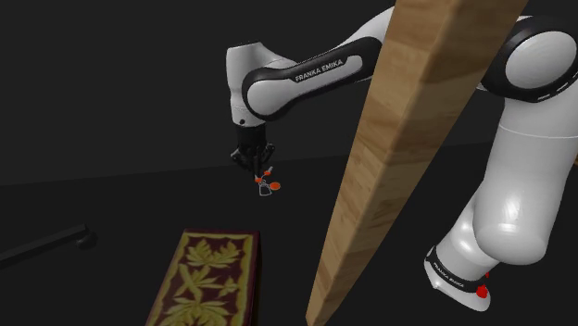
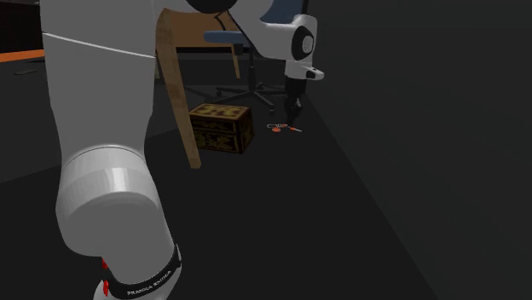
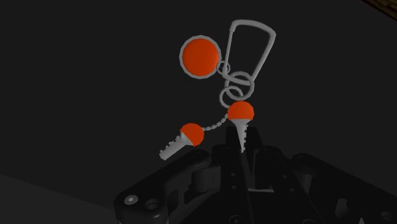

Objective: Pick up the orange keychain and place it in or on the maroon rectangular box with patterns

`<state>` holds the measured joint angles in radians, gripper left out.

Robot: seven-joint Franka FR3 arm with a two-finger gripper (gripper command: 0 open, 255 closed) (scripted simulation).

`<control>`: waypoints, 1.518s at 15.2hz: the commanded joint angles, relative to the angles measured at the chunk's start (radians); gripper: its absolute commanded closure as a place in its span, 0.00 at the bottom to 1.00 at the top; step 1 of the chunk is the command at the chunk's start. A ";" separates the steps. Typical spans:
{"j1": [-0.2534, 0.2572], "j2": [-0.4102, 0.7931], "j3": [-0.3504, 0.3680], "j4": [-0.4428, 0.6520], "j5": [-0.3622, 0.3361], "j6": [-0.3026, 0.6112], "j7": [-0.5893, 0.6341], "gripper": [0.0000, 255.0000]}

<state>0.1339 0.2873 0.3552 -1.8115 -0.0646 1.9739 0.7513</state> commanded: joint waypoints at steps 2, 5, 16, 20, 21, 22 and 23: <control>-0.002 -0.017 0.002 0.022 0.007 -0.038 -0.003 1.00; -0.003 -0.029 0.004 0.047 0.012 -0.075 -0.005 1.00; 0.009 -0.061 0.016 0.134 0.025 -0.192 0.011 1.00; 0.062 -0.067 0.051 0.127 0.029 -0.189 0.097 1.00; 0.075 -0.066 0.060 0.128 0.029 -0.188 0.119 1.00; 0.089 -0.064 0.068 0.130 0.029 -0.189 0.141 1.00; 0.103 -0.061 0.077 0.134 0.028 -0.189 0.164 1.00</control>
<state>0.2233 0.2206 0.4242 -1.6859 -0.0352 1.7879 0.8922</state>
